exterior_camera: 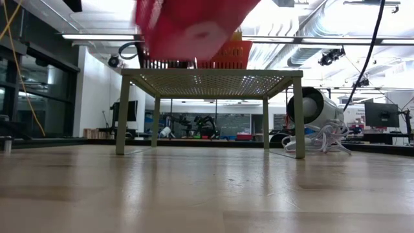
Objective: Pick & Place Office Desk Supplies
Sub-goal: Put the red bin with spring keychains on the shelf
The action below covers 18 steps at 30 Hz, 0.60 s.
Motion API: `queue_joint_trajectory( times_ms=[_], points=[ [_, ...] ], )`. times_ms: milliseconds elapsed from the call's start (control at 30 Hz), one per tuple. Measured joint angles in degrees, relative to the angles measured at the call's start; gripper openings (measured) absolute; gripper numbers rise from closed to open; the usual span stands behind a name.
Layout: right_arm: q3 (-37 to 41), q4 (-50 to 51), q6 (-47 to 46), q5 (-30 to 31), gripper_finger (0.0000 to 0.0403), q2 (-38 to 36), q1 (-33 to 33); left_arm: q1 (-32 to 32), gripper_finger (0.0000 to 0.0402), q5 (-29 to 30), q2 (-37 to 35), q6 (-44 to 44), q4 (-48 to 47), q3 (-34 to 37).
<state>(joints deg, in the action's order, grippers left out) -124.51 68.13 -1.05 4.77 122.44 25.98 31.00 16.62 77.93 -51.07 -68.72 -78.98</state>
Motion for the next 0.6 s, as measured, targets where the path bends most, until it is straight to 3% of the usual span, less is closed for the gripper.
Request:
queue_joint_trajectory(
  times_ms=[333,600],
  points=[
    [0.0,3.5,-7.9,3.3,0.0003,-4.4,3.0,-0.2,0.0111,-0.5,0.0,0.0,2.8,0.0],
    [0.0,7.2,-19.6,9.1,0.0003,-5.4,7.6,-0.2,0.0111,-0.6,0.0,0.0,4.8,0.0]
  ],
)
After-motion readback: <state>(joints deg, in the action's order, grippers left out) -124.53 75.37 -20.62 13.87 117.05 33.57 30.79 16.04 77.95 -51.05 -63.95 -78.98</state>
